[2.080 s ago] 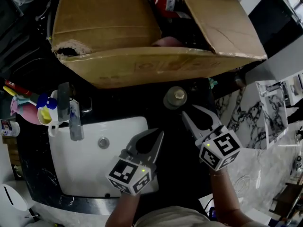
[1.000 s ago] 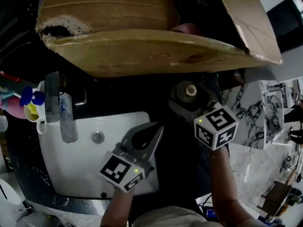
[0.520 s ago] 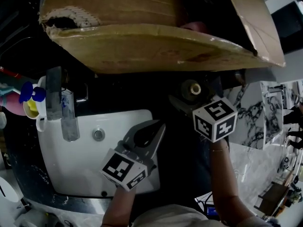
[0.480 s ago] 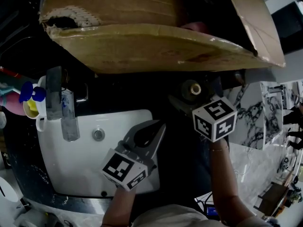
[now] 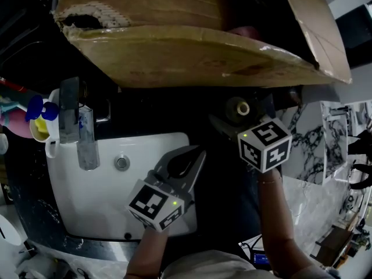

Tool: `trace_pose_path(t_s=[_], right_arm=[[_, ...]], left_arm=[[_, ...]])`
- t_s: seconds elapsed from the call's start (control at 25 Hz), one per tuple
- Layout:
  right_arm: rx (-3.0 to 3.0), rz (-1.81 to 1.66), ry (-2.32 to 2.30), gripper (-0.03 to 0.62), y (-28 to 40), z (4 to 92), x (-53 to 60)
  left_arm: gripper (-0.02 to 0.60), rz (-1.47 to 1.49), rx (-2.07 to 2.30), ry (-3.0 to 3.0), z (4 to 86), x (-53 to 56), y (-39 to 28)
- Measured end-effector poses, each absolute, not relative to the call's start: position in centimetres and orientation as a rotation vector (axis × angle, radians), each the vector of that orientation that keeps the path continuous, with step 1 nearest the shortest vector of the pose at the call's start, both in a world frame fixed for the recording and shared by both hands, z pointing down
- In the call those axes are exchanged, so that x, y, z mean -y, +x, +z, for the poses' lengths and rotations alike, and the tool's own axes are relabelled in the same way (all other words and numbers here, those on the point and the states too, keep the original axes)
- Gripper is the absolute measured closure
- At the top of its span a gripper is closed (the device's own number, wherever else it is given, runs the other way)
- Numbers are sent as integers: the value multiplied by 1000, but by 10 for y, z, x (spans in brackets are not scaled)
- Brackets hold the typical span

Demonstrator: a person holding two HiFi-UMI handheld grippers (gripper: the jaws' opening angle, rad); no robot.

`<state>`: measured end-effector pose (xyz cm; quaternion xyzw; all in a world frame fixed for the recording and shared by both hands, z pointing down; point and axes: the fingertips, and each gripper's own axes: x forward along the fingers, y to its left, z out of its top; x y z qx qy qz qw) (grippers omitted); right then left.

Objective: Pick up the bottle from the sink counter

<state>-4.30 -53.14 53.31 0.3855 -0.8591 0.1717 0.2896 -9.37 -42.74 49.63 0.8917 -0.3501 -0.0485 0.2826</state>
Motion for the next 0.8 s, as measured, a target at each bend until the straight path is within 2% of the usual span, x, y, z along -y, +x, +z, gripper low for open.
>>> trace_pose_path(t_s=[0.8], right_arm=[[2371, 500, 1063, 246, -26, 506, 480]], left_arm=[[575, -26, 986, 2418, 486, 404, -80]])
